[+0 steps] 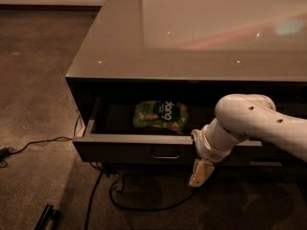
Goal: Open top drawer
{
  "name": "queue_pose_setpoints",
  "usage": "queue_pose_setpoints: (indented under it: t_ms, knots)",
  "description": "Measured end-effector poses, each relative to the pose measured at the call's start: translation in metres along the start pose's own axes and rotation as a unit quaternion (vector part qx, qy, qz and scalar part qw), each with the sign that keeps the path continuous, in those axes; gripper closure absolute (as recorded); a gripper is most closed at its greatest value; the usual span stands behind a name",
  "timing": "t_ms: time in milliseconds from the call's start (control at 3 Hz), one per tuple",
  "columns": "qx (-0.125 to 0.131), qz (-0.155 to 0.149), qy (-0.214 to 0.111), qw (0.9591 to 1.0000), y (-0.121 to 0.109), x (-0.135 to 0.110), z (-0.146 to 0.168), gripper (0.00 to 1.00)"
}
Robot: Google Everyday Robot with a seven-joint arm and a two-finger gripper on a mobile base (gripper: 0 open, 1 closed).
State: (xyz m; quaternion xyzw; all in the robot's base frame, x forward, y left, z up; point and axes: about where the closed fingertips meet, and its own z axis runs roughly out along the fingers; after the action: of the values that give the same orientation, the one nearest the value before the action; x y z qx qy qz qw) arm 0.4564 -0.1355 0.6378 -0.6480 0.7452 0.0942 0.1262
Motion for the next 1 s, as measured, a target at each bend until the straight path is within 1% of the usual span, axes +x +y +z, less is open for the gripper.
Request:
queue_pose_setpoints:
  t_ms: [333, 667, 1000]
  knots:
    - [0.007, -0.002, 0.017, 0.9998, 0.008, 0.004, -0.003, 0.42]
    - [0.024, 0.009, 0.038, 0.9989, 0.027, 0.011, -0.017, 0.65]
    - [0.032, 0.046, 0.051, 0.9971, 0.06, 0.026, -0.028, 0.88]
